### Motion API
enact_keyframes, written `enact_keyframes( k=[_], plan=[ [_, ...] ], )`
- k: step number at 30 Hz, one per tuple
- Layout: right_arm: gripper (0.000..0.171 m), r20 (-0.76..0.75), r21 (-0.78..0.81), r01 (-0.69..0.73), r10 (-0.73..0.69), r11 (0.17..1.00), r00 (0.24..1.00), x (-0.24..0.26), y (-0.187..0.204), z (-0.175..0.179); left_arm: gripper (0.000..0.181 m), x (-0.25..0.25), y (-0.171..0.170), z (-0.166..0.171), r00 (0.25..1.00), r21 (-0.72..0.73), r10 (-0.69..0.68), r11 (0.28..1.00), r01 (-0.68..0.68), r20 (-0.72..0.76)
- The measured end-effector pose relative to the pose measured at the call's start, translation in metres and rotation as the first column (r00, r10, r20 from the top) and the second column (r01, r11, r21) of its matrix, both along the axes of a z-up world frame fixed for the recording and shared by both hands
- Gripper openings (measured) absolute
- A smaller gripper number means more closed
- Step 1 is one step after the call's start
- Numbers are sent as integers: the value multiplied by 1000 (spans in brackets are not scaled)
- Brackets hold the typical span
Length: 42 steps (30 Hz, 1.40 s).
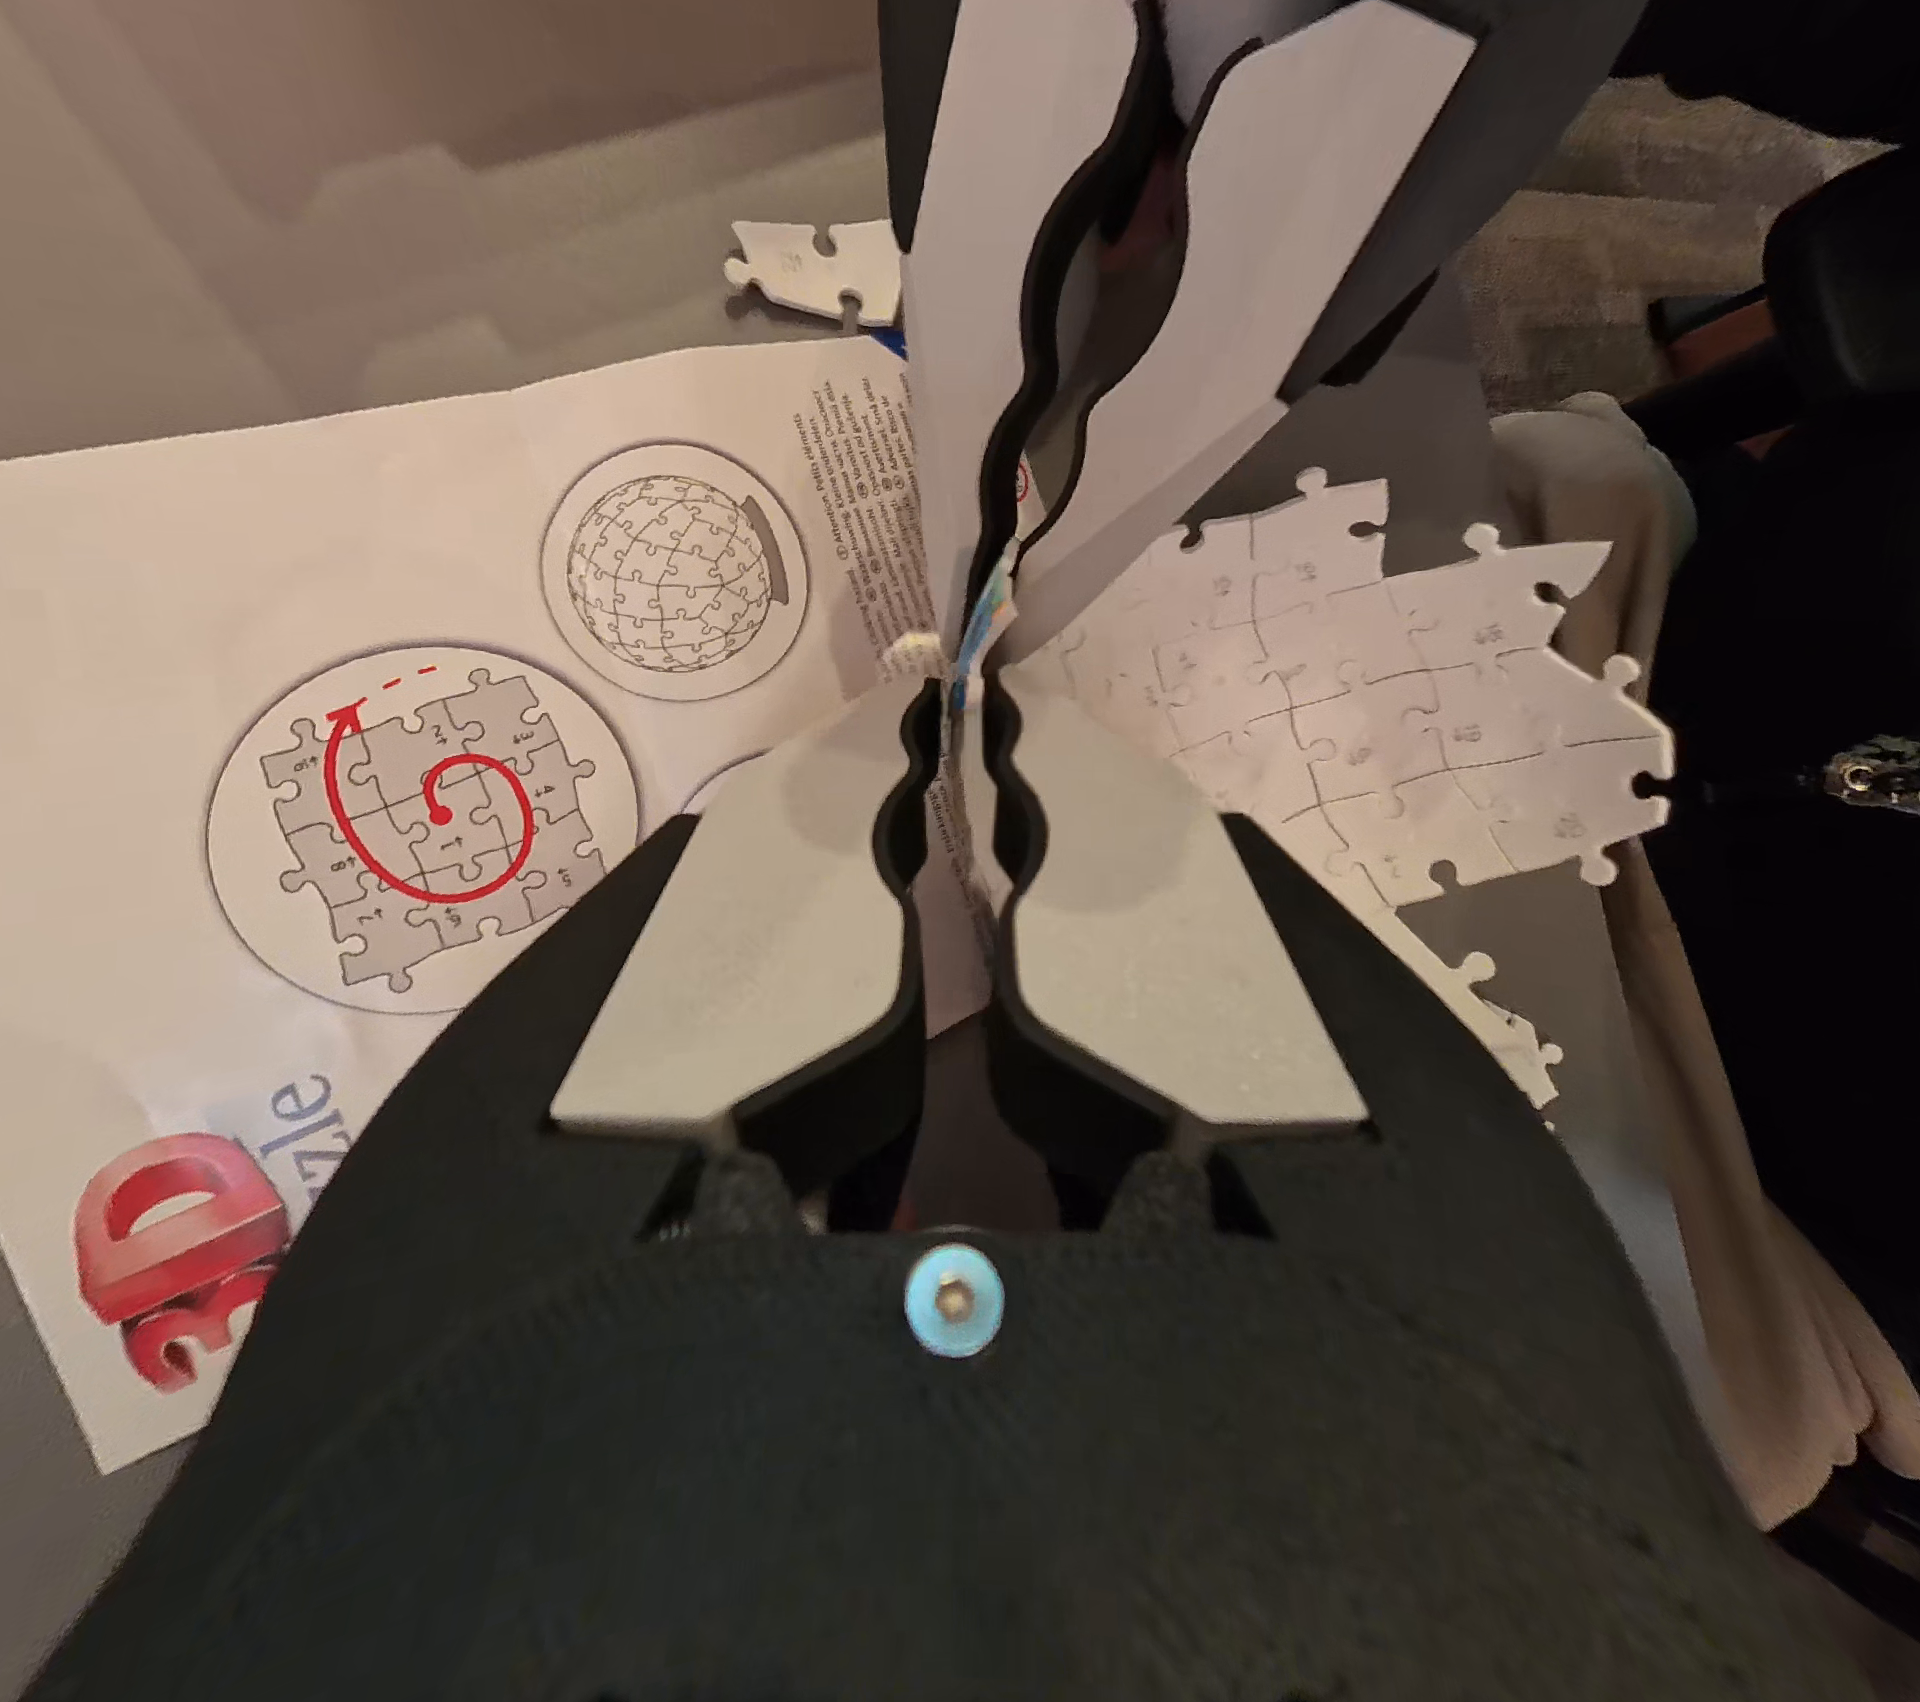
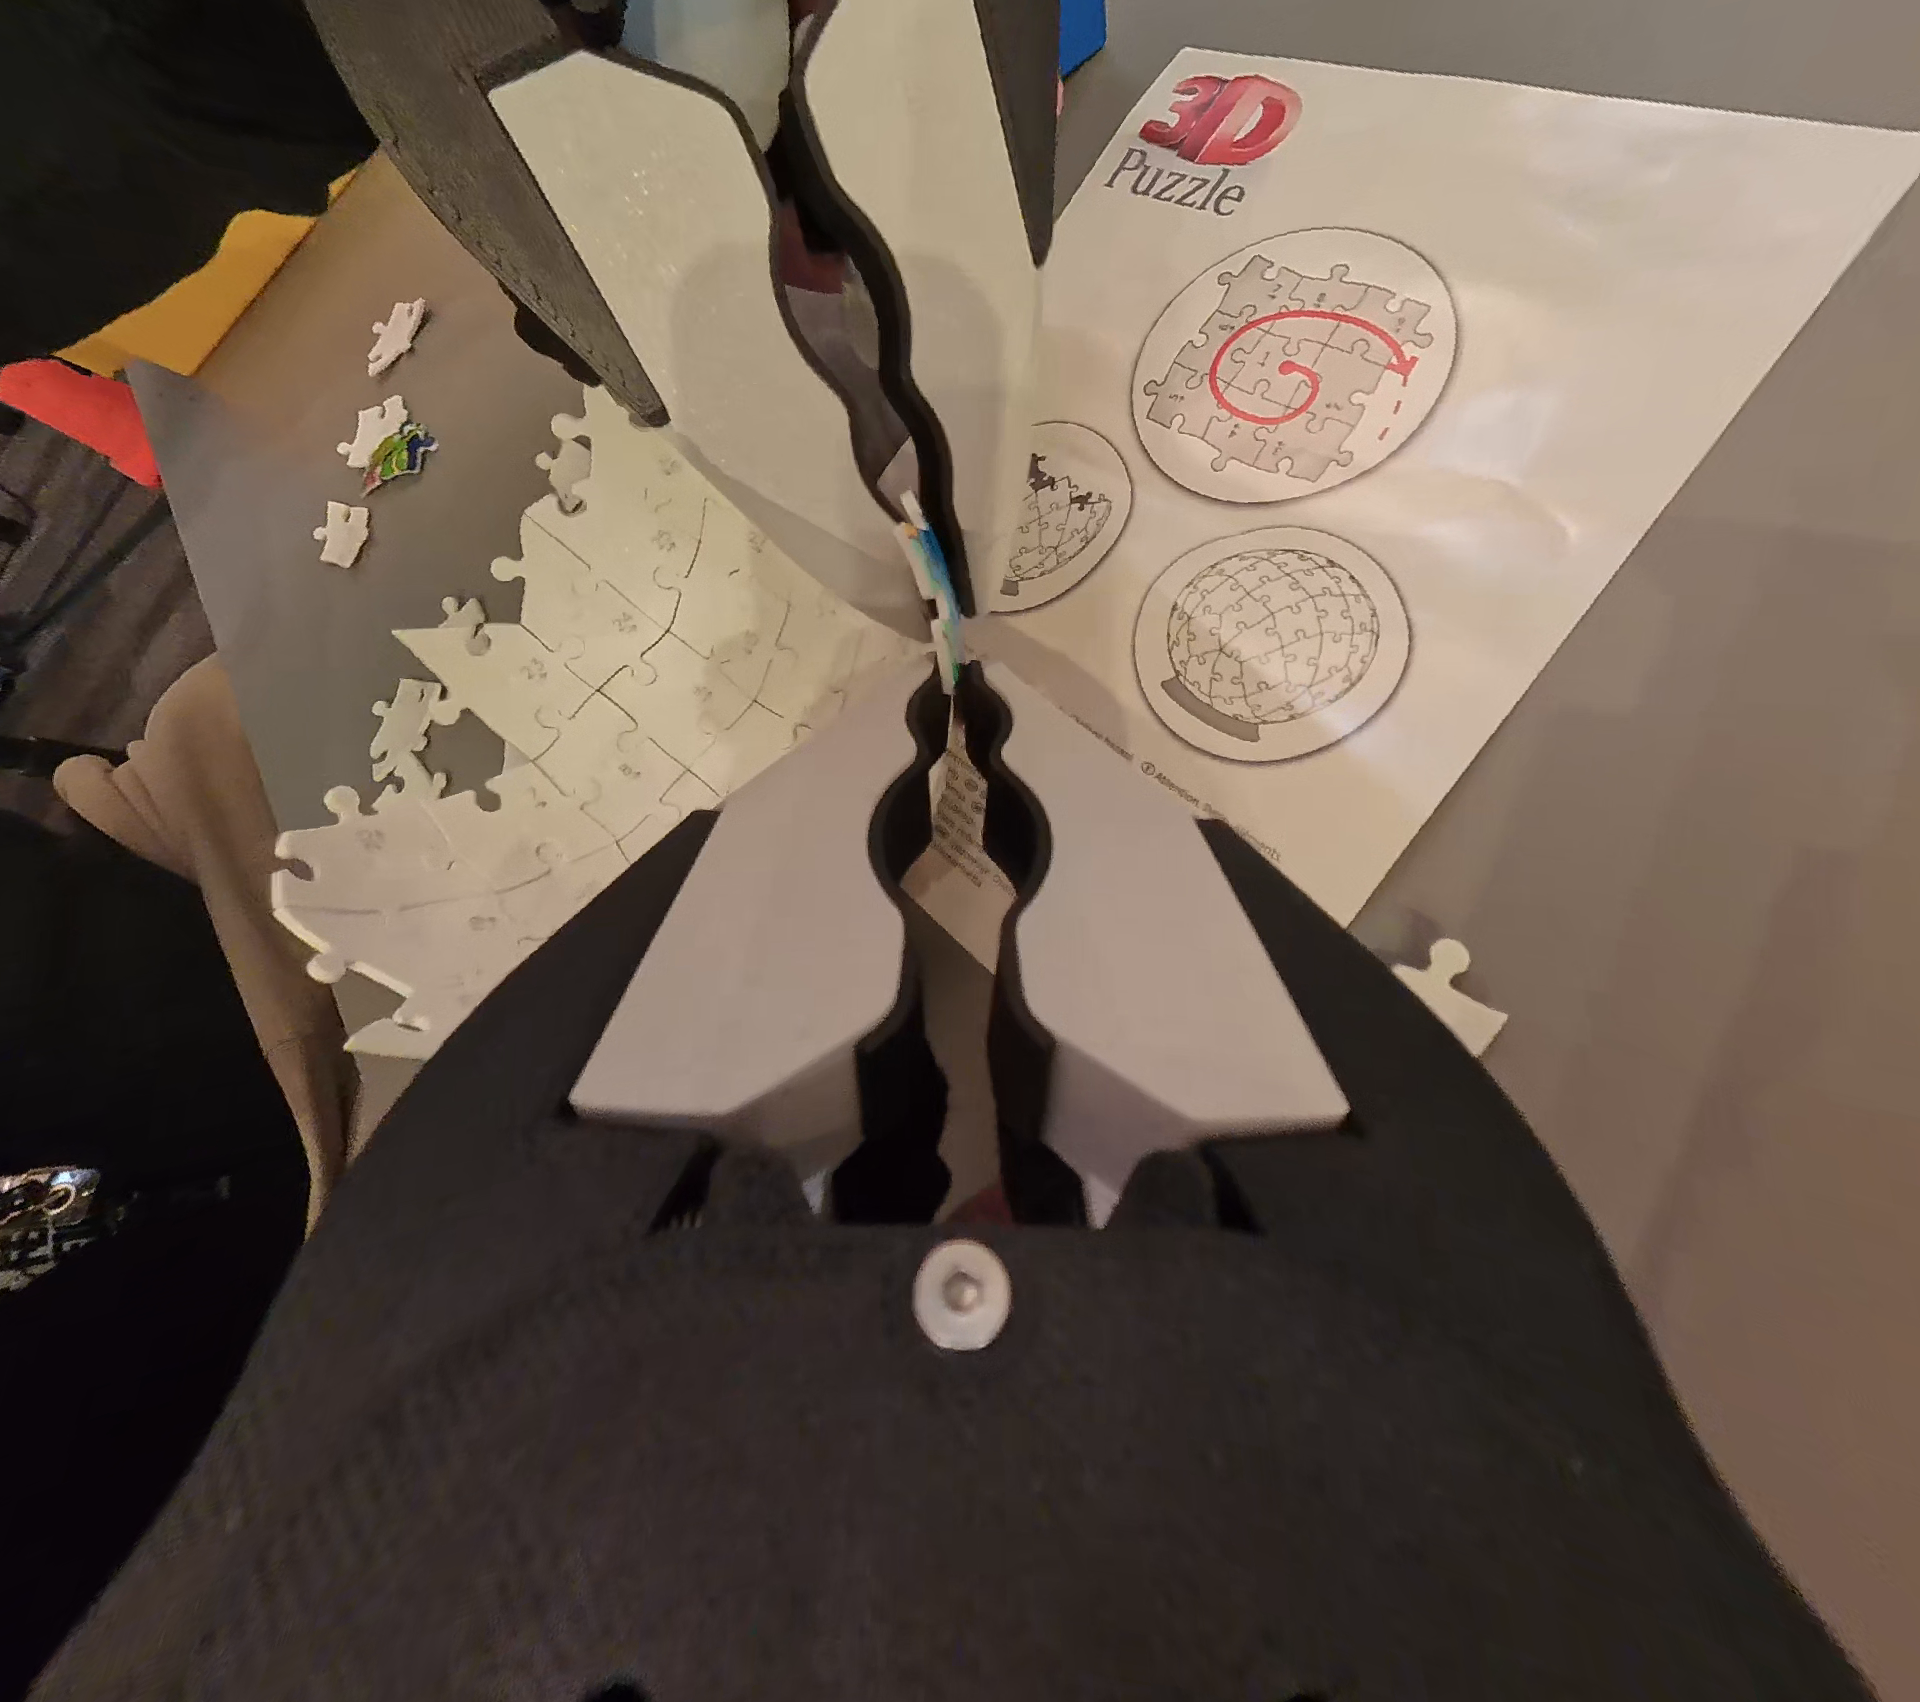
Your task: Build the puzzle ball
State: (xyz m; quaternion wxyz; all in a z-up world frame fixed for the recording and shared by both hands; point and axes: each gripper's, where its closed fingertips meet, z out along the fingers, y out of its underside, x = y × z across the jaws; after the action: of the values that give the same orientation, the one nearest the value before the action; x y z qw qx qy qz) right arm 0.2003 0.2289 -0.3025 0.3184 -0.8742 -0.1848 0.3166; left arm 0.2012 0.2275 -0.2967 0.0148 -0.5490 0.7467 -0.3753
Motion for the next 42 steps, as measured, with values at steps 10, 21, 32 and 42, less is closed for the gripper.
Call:
enact_keyframes(
  k=[10,21,32,42],
  plan=[
    [3,27,7,-2,2,1000,1000,-5,5,-1,2,-7,5,-2,999,4,47,999,-47,18],
    [13,27,97,87,-90,991,996,27,-5,36,2,-21,15,-1,985,-31,157,987,-155,66],
    [8,92,172,-84,69,982,993,6,-93,82,2,-35,34,8,948,-49,277,961,-273,155],
    [17,276,93,-345,308,934,910,-103,-132,22,3,-46,47,12,914,-61,350,937,-345,205]
  ],
)
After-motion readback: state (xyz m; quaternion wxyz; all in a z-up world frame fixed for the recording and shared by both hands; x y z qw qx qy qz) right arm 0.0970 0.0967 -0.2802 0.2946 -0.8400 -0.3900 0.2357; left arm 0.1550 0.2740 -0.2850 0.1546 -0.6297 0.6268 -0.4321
